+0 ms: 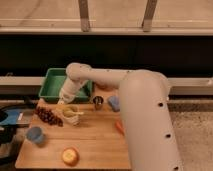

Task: Place banana in plastic cup

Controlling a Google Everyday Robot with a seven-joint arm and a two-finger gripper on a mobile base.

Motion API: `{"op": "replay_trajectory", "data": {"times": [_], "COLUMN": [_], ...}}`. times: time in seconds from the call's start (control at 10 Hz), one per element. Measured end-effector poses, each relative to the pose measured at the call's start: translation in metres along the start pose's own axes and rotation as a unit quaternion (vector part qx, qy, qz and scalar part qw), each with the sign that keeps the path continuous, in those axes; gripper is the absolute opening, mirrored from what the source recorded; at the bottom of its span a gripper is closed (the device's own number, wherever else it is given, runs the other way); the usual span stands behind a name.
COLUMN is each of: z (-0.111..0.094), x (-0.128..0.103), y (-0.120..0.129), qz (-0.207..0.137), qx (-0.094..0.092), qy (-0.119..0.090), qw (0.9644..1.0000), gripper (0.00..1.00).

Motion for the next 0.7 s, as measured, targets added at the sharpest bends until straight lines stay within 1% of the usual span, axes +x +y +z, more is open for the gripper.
{"op": "replay_trajectory", "data": {"times": [0.1,0.2,0.7], "z": [0.000,-0.001,-0.015], "x": [0.000,0.000,-0.003], "y": [0.000,0.000,0.003], "qz": [0.000,-0.001,-0.006], "qx": [0.002,0.006,0.027], "qy": [-0.003,-0.005,-0.004], "qw": [1.0000,1.0000,0.9996], "gripper": [0.05,0.00,0.00]}}
